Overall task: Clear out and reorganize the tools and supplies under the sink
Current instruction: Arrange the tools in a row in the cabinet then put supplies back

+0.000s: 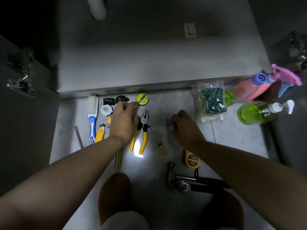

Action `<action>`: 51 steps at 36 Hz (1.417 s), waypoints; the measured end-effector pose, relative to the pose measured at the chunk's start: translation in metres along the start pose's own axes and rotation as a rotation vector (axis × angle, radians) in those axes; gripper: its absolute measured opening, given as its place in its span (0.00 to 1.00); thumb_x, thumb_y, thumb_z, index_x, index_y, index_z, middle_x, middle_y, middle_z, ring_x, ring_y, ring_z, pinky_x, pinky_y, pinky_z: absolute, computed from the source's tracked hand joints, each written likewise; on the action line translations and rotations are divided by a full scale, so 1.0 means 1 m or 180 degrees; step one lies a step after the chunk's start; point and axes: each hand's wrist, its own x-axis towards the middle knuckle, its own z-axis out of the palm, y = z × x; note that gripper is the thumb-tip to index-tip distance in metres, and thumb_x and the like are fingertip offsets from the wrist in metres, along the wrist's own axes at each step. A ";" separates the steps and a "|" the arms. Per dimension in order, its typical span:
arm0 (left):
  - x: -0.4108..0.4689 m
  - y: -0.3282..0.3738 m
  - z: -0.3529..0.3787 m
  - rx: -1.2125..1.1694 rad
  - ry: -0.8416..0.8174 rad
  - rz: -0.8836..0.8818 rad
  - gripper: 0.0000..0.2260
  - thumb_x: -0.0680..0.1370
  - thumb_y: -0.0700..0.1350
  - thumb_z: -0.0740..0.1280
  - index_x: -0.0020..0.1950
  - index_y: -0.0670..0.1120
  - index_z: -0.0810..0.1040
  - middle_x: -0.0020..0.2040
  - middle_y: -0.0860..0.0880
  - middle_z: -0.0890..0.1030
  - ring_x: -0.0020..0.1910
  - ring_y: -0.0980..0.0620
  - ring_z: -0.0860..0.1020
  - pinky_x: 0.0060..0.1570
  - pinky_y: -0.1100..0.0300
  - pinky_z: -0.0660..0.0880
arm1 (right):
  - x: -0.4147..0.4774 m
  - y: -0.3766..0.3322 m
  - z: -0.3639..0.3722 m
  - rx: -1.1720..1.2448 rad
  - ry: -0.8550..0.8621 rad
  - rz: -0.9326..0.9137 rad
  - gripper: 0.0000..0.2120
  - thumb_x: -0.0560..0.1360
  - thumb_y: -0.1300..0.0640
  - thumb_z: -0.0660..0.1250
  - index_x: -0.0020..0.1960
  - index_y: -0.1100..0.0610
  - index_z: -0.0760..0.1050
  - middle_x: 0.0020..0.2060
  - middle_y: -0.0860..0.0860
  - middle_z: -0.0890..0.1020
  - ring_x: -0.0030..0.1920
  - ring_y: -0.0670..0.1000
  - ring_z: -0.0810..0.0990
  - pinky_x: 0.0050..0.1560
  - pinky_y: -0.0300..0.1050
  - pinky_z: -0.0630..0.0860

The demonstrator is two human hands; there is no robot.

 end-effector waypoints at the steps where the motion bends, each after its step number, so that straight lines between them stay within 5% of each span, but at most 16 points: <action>1: 0.006 0.001 0.000 -0.0008 0.0037 -0.0032 0.22 0.78 0.43 0.71 0.72 0.48 0.75 0.64 0.42 0.71 0.61 0.41 0.74 0.62 0.48 0.75 | 0.008 0.001 -0.003 -0.0010 0.0048 -0.0002 0.05 0.76 0.67 0.64 0.48 0.61 0.78 0.51 0.57 0.73 0.44 0.58 0.79 0.49 0.55 0.79; 12: 0.009 -0.025 -0.024 0.0547 0.0675 -0.0549 0.21 0.75 0.39 0.69 0.67 0.49 0.78 0.66 0.44 0.74 0.64 0.40 0.69 0.59 0.46 0.69 | 0.061 0.010 -0.006 -0.0141 0.0476 0.0304 0.11 0.76 0.69 0.64 0.56 0.62 0.79 0.57 0.57 0.74 0.52 0.57 0.78 0.57 0.49 0.78; 19: 0.012 -0.041 -0.034 0.0279 0.0422 -0.0778 0.24 0.76 0.31 0.65 0.72 0.45 0.75 0.67 0.42 0.75 0.66 0.40 0.69 0.61 0.49 0.72 | 0.043 0.001 -0.003 0.0117 0.0518 0.0287 0.23 0.74 0.73 0.62 0.67 0.60 0.74 0.66 0.58 0.69 0.61 0.56 0.75 0.61 0.46 0.76; 25: 0.017 -0.048 -0.036 0.0342 0.0436 -0.0897 0.21 0.75 0.27 0.66 0.66 0.40 0.78 0.62 0.39 0.78 0.61 0.38 0.73 0.59 0.45 0.75 | 0.011 -0.001 0.009 0.0360 0.0636 0.0303 0.27 0.72 0.73 0.62 0.70 0.61 0.68 0.68 0.57 0.65 0.62 0.56 0.73 0.59 0.49 0.78; 32: 0.011 -0.048 -0.038 0.0357 0.0554 -0.0767 0.13 0.78 0.33 0.68 0.61 0.43 0.82 0.59 0.40 0.79 0.61 0.39 0.73 0.57 0.49 0.73 | 0.005 0.002 0.018 0.0428 0.0278 0.0496 0.29 0.74 0.70 0.62 0.74 0.62 0.66 0.71 0.58 0.67 0.68 0.59 0.70 0.64 0.55 0.76; 37: 0.003 -0.015 -0.032 -0.0362 0.0802 -0.0549 0.10 0.78 0.42 0.71 0.60 0.47 0.82 0.56 0.46 0.81 0.56 0.45 0.78 0.56 0.54 0.75 | -0.009 -0.003 0.025 0.0688 0.0539 0.0459 0.26 0.72 0.69 0.65 0.69 0.56 0.69 0.66 0.54 0.67 0.61 0.57 0.75 0.55 0.53 0.80; 41: -0.006 0.028 -0.008 -0.1187 0.0070 -0.0599 0.11 0.74 0.41 0.77 0.55 0.48 0.83 0.50 0.49 0.84 0.48 0.50 0.82 0.49 0.59 0.80 | -0.018 -0.009 0.031 0.1143 0.0207 0.0346 0.31 0.71 0.61 0.72 0.71 0.51 0.67 0.64 0.50 0.66 0.52 0.53 0.79 0.49 0.56 0.81; 44: -0.013 0.049 0.009 -0.1551 -0.0570 -0.0676 0.12 0.72 0.43 0.80 0.53 0.46 0.83 0.47 0.50 0.85 0.47 0.54 0.84 0.46 0.66 0.80 | -0.018 -0.015 0.030 0.1232 0.0196 0.0389 0.33 0.70 0.45 0.70 0.73 0.50 0.66 0.64 0.51 0.68 0.53 0.52 0.78 0.49 0.52 0.80; 51: -0.022 0.070 0.025 -0.1983 -0.0872 -0.0781 0.13 0.69 0.43 0.81 0.50 0.43 0.83 0.42 0.53 0.85 0.38 0.65 0.82 0.38 0.74 0.75 | -0.016 -0.007 0.025 0.0909 0.0261 0.0269 0.18 0.71 0.55 0.75 0.59 0.50 0.76 0.52 0.49 0.75 0.46 0.51 0.80 0.47 0.53 0.80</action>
